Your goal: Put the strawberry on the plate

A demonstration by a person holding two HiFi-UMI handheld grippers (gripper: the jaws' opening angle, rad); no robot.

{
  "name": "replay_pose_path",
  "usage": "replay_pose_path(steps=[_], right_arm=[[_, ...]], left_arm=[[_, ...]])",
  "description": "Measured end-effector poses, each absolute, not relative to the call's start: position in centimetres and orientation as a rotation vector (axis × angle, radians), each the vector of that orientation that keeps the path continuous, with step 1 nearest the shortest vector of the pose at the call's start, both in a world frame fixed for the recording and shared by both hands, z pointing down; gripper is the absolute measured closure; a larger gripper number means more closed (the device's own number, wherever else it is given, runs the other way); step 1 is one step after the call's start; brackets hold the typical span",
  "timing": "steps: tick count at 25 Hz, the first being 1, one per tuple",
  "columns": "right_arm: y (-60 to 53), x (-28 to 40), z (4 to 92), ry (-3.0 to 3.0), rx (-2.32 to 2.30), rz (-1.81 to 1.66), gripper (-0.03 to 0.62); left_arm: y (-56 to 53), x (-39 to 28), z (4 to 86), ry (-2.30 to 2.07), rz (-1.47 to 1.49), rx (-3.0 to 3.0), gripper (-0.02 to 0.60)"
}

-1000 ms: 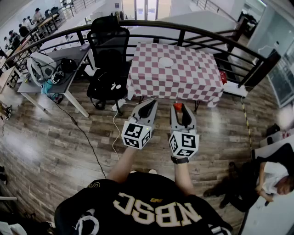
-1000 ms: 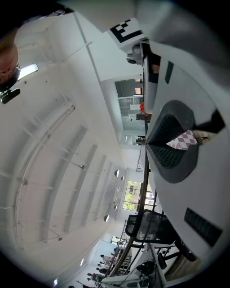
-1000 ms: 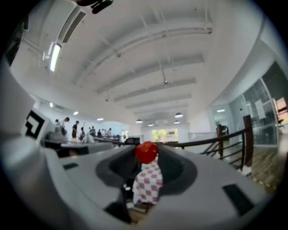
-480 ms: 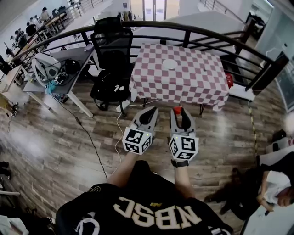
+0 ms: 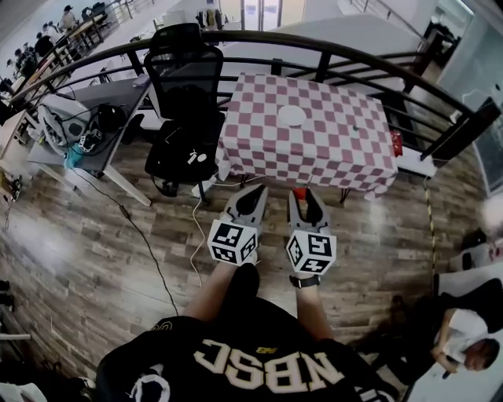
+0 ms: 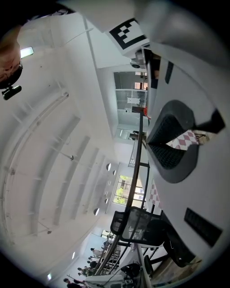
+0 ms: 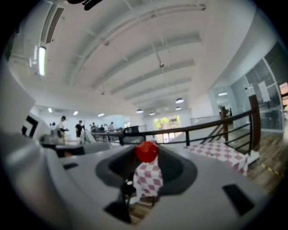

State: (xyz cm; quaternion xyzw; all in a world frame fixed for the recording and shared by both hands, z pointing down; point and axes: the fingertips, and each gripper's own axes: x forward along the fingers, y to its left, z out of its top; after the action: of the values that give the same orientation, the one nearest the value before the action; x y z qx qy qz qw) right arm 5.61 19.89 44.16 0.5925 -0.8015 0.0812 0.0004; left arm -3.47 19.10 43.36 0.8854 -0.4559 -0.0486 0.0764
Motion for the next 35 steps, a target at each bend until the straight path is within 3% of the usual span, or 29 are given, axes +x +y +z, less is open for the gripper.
replay_pose_path(steps=[12,26,35], right_arm=[[1.8,1.4,41.9,-2.504,1.814,0.143,0.431],[-16.0,6.8,45.1,-2.495,1.795,0.199,0.431],[-27.5,14.3,45.0,-2.481,1.862,0.239,0.431]], left_arm=[[-1.1,-6.6,42.3,-1.299,-0.178,2.665,0.565],[-16.6,-0.8,44.5,-1.249,-0.059,2.713,0.566],[-28.2,6.3,44.6,-1.377,0.019,2.688,0.566]])
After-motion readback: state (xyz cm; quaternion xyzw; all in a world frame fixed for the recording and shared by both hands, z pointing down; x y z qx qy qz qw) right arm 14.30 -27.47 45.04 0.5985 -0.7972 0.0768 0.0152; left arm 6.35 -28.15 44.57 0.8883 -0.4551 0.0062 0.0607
